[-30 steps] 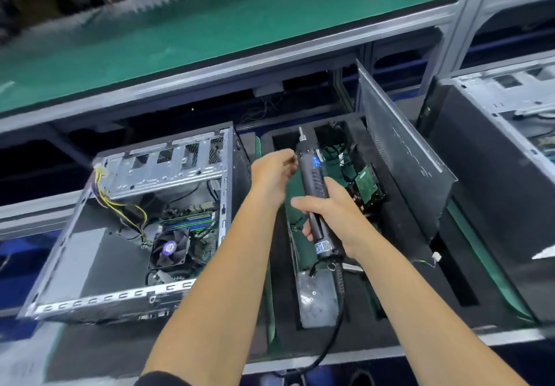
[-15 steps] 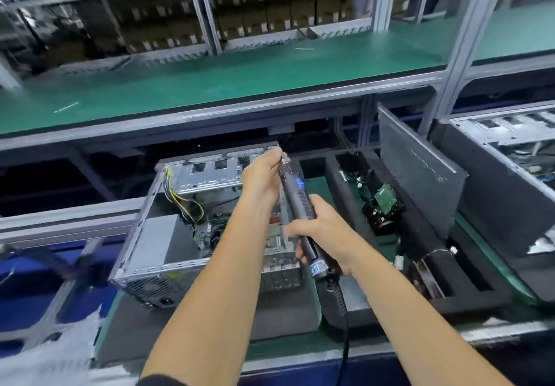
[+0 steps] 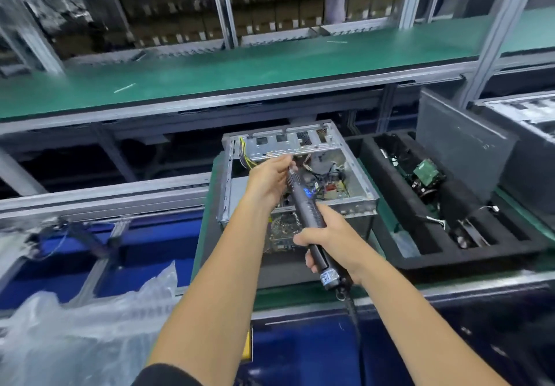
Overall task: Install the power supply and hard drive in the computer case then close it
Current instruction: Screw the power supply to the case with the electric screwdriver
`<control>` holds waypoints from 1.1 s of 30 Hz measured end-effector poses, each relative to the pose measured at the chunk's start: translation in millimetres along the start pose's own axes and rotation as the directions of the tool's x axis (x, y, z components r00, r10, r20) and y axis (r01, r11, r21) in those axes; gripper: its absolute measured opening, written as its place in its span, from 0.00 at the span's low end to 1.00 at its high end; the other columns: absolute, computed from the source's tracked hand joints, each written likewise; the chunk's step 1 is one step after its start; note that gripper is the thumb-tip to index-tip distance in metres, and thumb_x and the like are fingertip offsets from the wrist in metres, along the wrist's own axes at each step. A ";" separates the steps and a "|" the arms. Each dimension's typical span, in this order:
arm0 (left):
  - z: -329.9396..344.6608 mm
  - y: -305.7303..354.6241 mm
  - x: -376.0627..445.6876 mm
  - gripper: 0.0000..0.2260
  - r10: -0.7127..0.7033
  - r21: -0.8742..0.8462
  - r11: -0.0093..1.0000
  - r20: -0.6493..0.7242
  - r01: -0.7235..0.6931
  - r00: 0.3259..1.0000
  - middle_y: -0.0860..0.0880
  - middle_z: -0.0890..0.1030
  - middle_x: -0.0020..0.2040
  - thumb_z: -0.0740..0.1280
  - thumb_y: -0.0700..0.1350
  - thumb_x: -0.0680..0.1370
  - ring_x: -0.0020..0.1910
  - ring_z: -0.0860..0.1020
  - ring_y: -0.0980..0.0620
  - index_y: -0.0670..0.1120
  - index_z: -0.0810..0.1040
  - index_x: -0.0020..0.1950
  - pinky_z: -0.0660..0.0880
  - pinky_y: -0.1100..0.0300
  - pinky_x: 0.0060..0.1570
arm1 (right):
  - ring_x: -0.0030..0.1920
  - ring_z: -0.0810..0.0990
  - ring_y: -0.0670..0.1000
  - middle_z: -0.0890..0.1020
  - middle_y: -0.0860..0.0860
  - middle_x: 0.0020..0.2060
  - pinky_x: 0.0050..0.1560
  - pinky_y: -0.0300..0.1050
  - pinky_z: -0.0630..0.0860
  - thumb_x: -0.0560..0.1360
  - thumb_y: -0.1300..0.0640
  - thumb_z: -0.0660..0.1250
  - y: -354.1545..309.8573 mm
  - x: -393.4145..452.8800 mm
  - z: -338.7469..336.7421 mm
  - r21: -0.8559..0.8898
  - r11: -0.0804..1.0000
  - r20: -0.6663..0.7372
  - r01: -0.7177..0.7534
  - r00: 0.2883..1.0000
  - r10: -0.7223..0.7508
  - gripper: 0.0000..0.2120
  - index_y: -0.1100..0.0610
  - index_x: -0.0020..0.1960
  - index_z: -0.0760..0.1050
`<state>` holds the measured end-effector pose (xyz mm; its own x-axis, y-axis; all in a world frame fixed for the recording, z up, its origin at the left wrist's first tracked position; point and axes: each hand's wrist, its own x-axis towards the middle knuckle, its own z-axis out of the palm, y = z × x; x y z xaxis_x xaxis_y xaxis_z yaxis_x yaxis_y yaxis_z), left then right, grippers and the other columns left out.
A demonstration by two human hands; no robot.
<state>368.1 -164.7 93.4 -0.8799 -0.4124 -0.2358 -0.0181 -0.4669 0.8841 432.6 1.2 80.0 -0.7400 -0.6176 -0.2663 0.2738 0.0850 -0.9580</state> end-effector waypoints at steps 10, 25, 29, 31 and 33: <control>-45.4 -21.9 -37.7 0.03 0.031 -0.154 0.986 -0.190 -0.061 0.981 0.44 0.77 0.36 0.65 0.32 0.75 0.32 0.76 0.52 0.37 0.77 0.44 0.75 0.62 0.39 | 0.26 0.75 0.55 0.75 0.54 0.35 0.27 0.46 0.74 0.68 0.63 0.72 35.2 -12.9 46.6 -0.097 0.994 -0.007 -0.047 0.999 0.047 0.21 0.56 0.57 0.67; -87.8 -62.0 -55.4 0.05 -0.155 -0.187 0.978 -0.330 0.097 0.931 0.45 0.79 0.31 0.70 0.33 0.71 0.28 0.75 0.51 0.39 0.78 0.36 0.75 0.60 0.36 | 0.25 0.75 0.54 0.72 0.56 0.37 0.27 0.46 0.75 0.69 0.62 0.72 83.8 -13.2 68.2 -0.178 0.978 0.003 -0.111 0.994 0.113 0.20 0.54 0.55 0.67; -102.4 -77.8 -50.2 0.03 -0.266 -0.236 0.950 -0.265 0.205 0.927 0.46 0.81 0.31 0.69 0.36 0.74 0.28 0.78 0.52 0.40 0.77 0.41 0.77 0.62 0.31 | 0.25 0.76 0.54 0.73 0.58 0.39 0.26 0.43 0.74 0.68 0.62 0.72 99.8 -11.6 66.6 -0.178 0.973 0.007 -0.146 0.989 0.150 0.20 0.53 0.55 0.67; -107.6 -89.7 -49.1 0.03 -0.300 -0.249 0.939 -0.264 0.236 0.917 0.45 0.81 0.30 0.69 0.36 0.75 0.28 0.78 0.52 0.39 0.76 0.42 0.77 0.62 0.31 | 0.25 0.76 0.54 0.73 0.57 0.39 0.26 0.43 0.74 0.68 0.62 0.72 109.6 -10.0 64.5 -0.182 0.968 0.000 -0.170 0.985 0.173 0.20 0.54 0.55 0.67; -110.8 -101.4 -48.6 0.04 -0.321 -0.263 0.932 -0.276 0.250 0.906 0.43 0.80 0.30 0.69 0.35 0.74 0.27 0.78 0.51 0.37 0.76 0.41 0.77 0.62 0.31 | 0.25 0.75 0.53 0.73 0.57 0.40 0.26 0.43 0.74 0.69 0.63 0.71 119.9 -8.7 63.3 -0.197 0.959 -0.011 -0.202 0.979 0.204 0.20 0.54 0.56 0.67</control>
<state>465.3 -184.0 -29.5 -0.6607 -0.4396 -0.6085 -0.1122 -0.7436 0.6591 510.8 -32.7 -25.8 -0.6750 -0.5788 -0.4575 0.2915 0.3604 -0.8861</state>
